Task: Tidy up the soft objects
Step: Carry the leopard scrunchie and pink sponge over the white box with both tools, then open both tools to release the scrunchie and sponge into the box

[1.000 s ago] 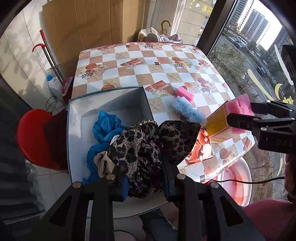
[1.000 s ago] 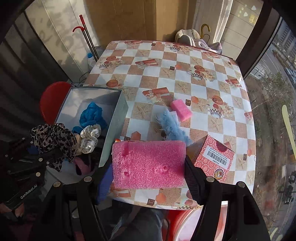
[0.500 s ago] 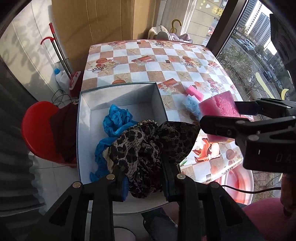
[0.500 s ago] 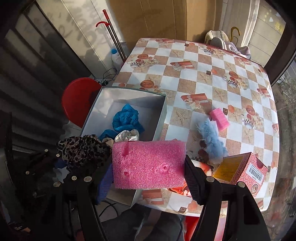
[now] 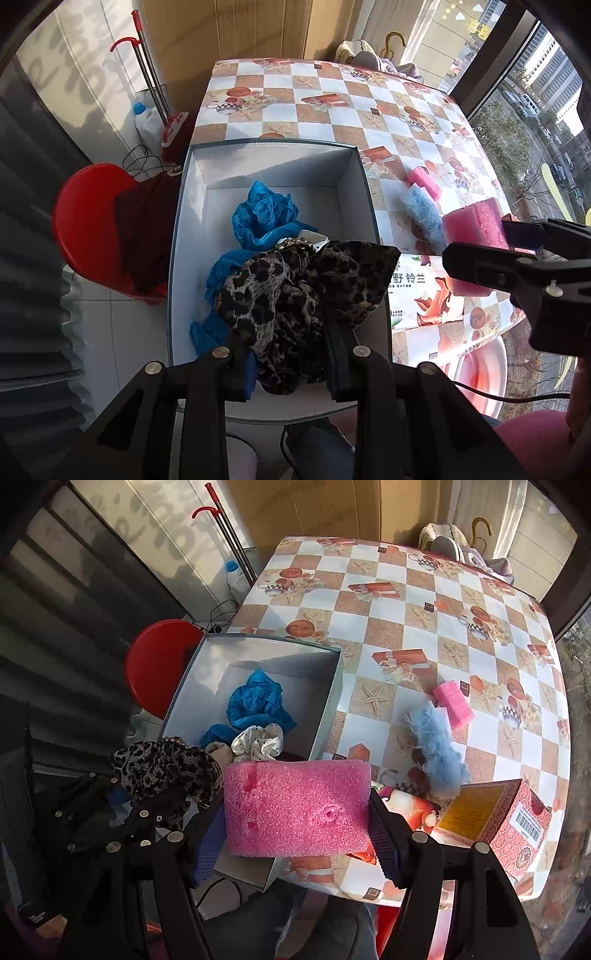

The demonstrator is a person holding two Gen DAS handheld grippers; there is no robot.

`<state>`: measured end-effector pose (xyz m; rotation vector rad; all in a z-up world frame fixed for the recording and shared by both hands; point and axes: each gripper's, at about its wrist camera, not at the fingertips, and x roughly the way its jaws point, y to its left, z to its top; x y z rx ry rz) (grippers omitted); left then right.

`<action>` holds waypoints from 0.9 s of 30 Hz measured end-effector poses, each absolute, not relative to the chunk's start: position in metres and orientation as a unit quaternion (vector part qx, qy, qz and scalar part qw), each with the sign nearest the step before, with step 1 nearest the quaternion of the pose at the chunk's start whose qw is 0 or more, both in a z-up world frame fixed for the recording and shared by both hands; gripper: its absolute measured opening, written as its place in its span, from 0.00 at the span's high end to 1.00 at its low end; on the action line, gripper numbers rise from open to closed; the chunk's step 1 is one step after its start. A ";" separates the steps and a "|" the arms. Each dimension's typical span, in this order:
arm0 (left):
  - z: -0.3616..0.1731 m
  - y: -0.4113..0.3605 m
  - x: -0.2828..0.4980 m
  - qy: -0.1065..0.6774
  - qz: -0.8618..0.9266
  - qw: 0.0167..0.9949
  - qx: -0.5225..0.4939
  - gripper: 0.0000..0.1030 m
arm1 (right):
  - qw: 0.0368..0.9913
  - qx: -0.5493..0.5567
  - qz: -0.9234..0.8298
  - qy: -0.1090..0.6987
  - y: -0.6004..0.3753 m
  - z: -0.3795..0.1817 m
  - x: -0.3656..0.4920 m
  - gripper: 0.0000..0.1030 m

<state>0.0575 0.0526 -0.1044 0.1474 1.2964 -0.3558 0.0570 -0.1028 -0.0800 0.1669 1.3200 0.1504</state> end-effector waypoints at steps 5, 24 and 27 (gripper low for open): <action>-0.112 0.063 0.060 0.607 -0.142 0.779 0.059 0.70 | 0.780 0.063 0.082 0.617 -0.095 -0.084 0.065 0.31; -0.123 0.070 0.072 0.620 -0.111 0.775 0.053 0.70 | 0.777 0.035 0.109 0.619 -0.066 -0.086 0.103 0.31; -0.126 0.070 0.073 0.623 -0.109 0.773 0.055 0.70 | 0.775 0.034 0.110 0.621 -0.064 -0.088 0.108 0.31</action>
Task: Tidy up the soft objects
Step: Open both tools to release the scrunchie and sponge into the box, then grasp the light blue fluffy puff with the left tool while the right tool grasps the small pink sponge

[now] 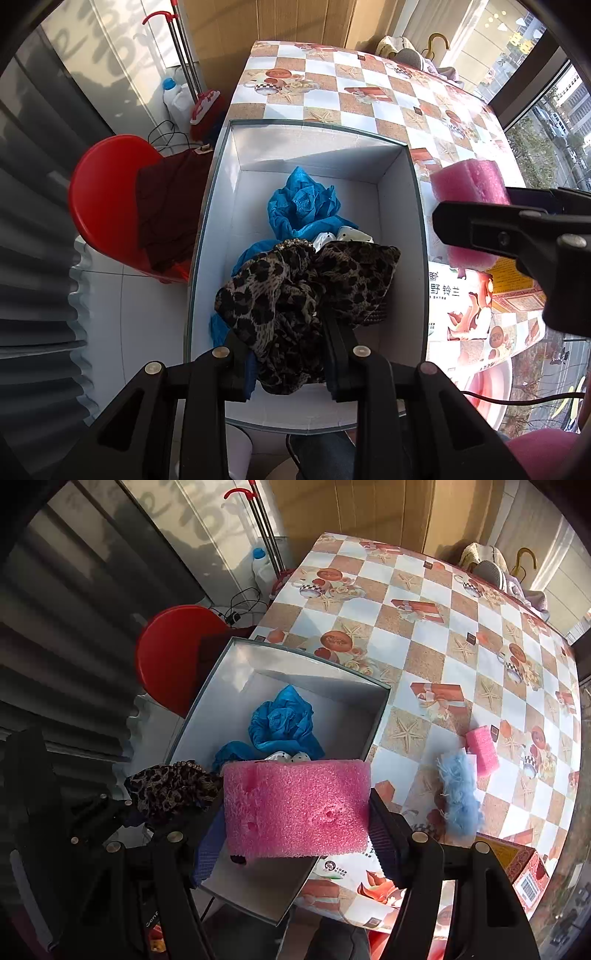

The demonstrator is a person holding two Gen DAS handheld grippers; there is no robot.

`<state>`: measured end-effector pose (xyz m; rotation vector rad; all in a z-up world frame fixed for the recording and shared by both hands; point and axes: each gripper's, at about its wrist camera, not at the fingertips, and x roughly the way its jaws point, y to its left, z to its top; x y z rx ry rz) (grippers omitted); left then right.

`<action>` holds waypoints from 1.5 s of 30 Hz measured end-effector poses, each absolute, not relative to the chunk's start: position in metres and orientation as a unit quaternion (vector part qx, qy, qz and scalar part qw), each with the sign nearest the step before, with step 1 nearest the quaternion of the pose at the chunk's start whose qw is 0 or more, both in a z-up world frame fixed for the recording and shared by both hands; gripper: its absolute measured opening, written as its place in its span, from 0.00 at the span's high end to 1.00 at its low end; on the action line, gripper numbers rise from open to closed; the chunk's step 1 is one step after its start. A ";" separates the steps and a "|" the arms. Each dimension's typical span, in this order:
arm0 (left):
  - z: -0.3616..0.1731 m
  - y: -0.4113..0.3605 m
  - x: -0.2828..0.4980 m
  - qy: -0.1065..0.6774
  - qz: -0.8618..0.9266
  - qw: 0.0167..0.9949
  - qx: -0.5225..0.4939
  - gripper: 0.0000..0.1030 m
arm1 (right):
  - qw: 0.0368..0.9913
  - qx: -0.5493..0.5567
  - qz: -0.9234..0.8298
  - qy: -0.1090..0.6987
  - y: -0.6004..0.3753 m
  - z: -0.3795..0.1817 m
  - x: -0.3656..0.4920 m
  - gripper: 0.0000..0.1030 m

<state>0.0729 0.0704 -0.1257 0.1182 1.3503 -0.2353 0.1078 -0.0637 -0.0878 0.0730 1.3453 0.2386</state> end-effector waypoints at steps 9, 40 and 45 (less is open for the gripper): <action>-0.132 0.071 0.074 0.632 -0.104 0.766 0.049 0.69 | 0.772 0.033 0.112 0.625 -0.062 -0.092 0.115 0.31; -0.153 -0.138 0.134 0.678 -0.256 0.687 0.045 0.13 | 0.747 0.230 -0.086 0.617 -0.348 -0.067 0.062 0.01; -0.212 -0.184 0.153 0.730 -0.226 0.644 0.037 0.13 | 0.722 0.262 -0.110 0.630 -0.394 -0.099 0.044 0.01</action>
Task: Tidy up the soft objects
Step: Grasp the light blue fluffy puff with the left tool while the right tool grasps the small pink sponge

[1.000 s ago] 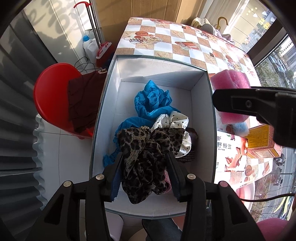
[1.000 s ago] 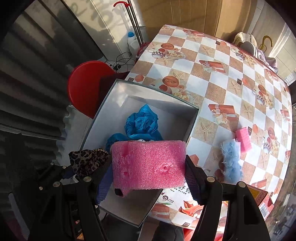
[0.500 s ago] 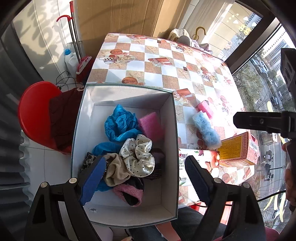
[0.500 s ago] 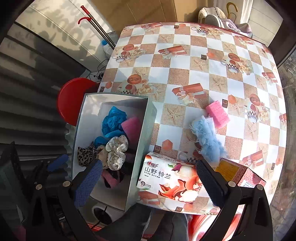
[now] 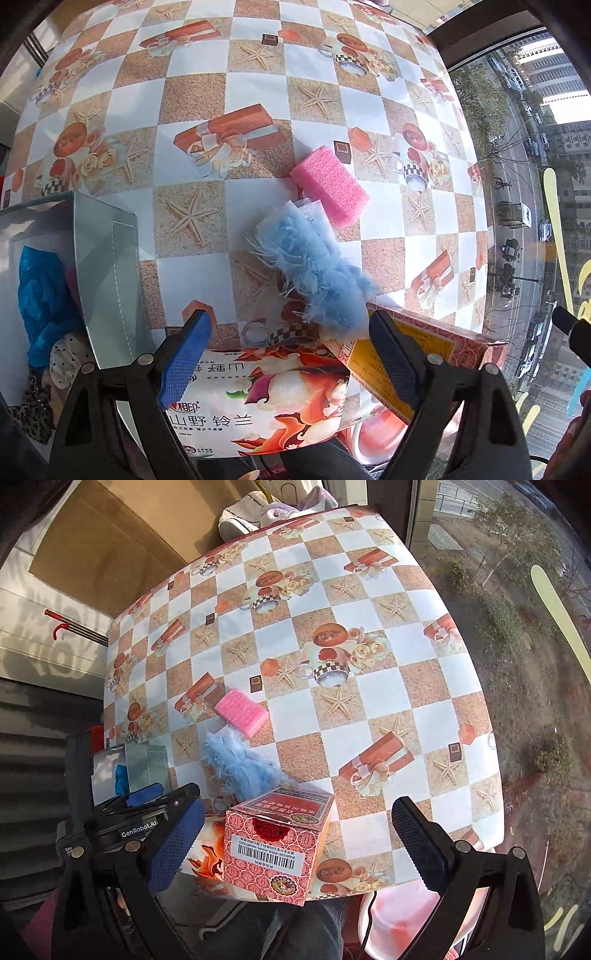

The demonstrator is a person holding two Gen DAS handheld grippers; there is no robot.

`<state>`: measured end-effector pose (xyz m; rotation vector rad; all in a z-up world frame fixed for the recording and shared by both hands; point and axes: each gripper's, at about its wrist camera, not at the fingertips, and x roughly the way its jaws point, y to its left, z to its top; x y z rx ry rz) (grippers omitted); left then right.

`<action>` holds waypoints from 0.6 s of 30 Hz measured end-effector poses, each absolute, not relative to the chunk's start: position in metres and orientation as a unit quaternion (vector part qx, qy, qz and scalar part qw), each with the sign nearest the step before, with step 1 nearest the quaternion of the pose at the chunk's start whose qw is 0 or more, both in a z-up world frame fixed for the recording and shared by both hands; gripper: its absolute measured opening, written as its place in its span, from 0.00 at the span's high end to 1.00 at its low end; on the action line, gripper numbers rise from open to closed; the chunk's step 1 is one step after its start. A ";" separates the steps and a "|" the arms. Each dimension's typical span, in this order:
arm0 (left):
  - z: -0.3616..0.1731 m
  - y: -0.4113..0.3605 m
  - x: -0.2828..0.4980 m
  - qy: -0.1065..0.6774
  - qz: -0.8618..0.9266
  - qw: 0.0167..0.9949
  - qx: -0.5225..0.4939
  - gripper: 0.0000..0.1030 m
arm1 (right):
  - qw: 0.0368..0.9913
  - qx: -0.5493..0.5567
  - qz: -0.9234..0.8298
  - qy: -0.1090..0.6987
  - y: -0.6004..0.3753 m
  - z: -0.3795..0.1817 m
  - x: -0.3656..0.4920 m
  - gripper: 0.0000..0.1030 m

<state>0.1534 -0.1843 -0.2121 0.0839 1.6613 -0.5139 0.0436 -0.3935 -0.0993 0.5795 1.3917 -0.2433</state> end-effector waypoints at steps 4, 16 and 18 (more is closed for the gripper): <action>-0.249 -0.207 0.154 0.751 -0.202 0.625 0.062 0.13 | 0.706 0.263 -0.109 0.648 -0.414 -0.129 0.044 0.01; -0.293 -0.232 0.155 0.783 -0.162 0.592 0.098 0.18 | 0.700 0.187 -0.033 0.689 -0.409 -0.188 0.120 0.01; -0.289 -0.233 0.155 0.779 -0.170 0.596 0.099 0.27 | 0.700 0.165 -0.016 0.694 -0.400 -0.197 0.135 0.01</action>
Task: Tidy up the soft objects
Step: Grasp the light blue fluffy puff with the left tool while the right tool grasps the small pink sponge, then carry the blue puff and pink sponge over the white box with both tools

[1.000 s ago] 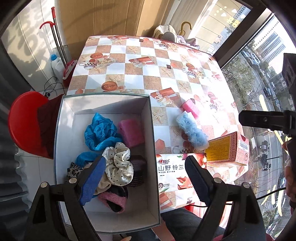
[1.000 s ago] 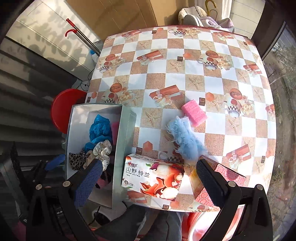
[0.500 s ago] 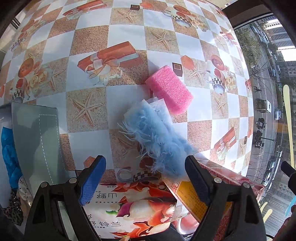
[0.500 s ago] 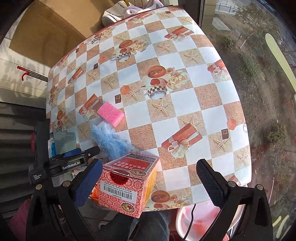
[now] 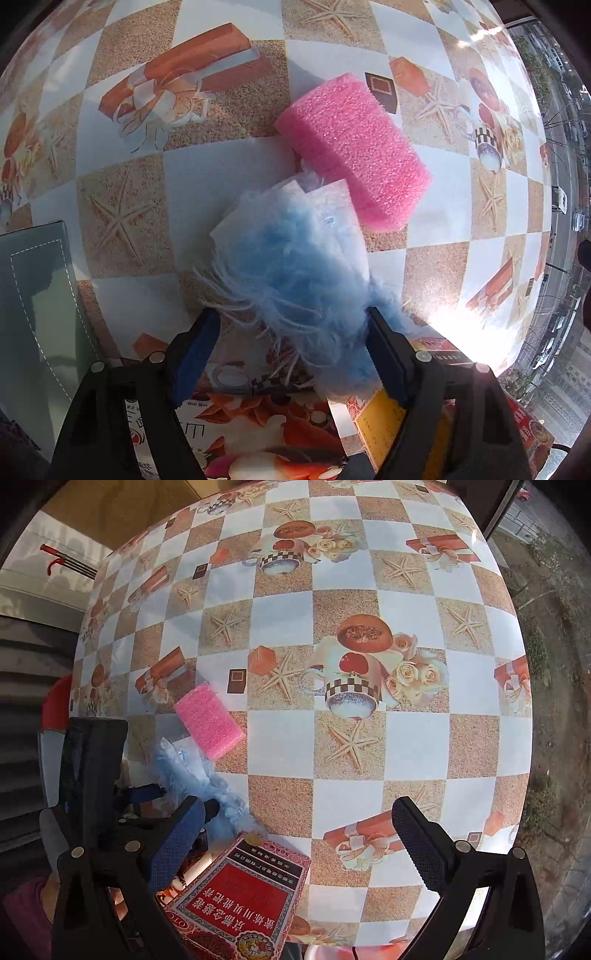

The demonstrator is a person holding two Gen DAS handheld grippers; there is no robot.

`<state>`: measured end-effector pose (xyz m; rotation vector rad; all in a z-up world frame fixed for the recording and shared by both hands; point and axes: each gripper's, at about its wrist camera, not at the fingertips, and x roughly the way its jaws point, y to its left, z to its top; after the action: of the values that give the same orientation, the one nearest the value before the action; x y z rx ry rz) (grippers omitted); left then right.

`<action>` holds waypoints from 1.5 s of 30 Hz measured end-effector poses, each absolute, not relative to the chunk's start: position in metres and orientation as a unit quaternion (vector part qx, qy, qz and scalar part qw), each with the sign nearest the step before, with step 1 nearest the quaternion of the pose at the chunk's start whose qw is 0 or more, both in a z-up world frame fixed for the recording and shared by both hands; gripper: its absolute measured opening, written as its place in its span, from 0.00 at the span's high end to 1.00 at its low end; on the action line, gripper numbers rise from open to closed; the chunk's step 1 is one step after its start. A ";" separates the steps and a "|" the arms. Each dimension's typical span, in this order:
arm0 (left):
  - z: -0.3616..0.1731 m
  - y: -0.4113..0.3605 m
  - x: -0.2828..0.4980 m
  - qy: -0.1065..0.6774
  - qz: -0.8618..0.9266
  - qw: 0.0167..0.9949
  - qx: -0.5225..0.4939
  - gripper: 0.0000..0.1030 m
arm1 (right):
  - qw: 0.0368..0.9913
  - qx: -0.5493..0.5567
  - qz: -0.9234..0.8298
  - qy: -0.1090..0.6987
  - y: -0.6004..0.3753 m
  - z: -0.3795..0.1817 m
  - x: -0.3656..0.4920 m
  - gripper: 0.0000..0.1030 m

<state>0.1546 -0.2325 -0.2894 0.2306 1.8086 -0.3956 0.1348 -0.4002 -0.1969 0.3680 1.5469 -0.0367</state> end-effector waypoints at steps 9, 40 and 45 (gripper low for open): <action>-0.253 -0.209 0.151 0.746 -0.173 0.638 0.080 0.75 | 0.689 0.112 0.053 0.714 -0.356 -0.237 0.186 0.01; -0.134 -0.182 0.127 0.630 -0.217 0.734 0.134 0.75 | 0.748 0.121 0.002 0.652 -0.384 -0.149 0.129 0.57; -0.116 -0.161 0.116 0.608 -0.237 0.744 0.141 0.75 | 0.759 0.161 -0.033 0.630 -0.374 -0.114 0.092 0.57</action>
<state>0.1160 -0.1609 -0.1160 0.3097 1.3322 -0.5193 0.0918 -0.3743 -0.1142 0.3503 1.3723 -0.0709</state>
